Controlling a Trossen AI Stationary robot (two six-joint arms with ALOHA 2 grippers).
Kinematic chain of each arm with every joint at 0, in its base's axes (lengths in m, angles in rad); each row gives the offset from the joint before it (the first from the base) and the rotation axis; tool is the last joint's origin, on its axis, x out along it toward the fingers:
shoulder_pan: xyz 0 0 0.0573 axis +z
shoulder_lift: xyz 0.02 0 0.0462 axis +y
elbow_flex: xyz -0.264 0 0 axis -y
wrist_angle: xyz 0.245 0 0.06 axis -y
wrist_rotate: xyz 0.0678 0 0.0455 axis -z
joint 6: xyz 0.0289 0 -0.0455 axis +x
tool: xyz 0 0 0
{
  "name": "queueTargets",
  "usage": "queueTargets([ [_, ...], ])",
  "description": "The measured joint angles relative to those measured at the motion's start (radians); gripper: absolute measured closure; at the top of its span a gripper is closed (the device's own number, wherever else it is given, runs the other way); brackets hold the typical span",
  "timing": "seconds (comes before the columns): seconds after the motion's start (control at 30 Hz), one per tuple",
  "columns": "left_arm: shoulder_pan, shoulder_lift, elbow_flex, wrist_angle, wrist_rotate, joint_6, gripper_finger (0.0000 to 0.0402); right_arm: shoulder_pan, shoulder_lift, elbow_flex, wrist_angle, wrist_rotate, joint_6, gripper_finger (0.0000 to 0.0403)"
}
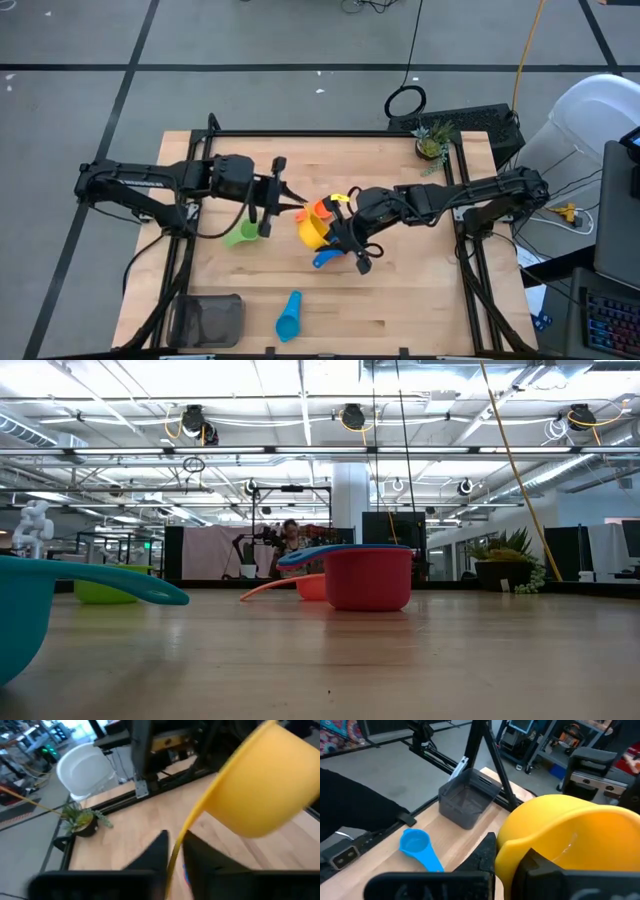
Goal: Nest measuring cups in basket
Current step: Stack the yellow measuring cup on top of the blue measuring cup
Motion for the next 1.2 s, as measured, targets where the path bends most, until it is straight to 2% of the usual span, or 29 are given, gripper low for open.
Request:
queueTargets([
  [0.13,0.0,0.0,0.0,-0.013,-0.002,0.001,0.0387,-0.002,-0.001,0.0,0.001,0.0,0.002,0.0397],
  [0.23,0.0,0.0,0.0,-0.024,-0.051,-0.008,0.0393,-0.007,-0.001,0.0,-0.006,0.037,0.002,0.0384],
  [0.47,-0.028,-0.028,0.0,-0.076,-0.207,-0.004,0.0394,-0.018,-0.001,0.001,-0.158,0.224,0.053,0.0261],
  [0.57,-0.03,-0.039,0.0,-0.111,-0.264,-0.002,0.0394,-0.023,-0.001,0.001,-0.244,0.375,0.117,0.0212],
  [0.67,-0.029,-0.048,0.0,-0.131,-0.32,0.008,0.0394,-0.028,-0.002,0.002,-0.299,0.519,0.164,0.0183],
  [0.73,-0.03,-0.05,0.0,-0.128,-0.331,0.009,0.0394,-0.035,-0.001,0.001,-0.33,0.536,0.195,0.0175],
  [0.97,-0.035,-0.051,0.002,-0.11,-0.343,0.023,0.0395,-0.068,-0.001,-0.058,-0.346,0.458,0.25,0.0183],
  [1.03,-0.04,-0.053,0.002,-0.127,-0.403,0.033,0.0395,-0.072,0.002,-0.068,-0.412,0.474,0.258,0.0188],
  [1.2,-0.067,-0.052,0.002,-0.246,-0.591,0.063,0.0395,-0.08,-0.012,-0.067,-0.534,0.592,0.26,0.0194],
])
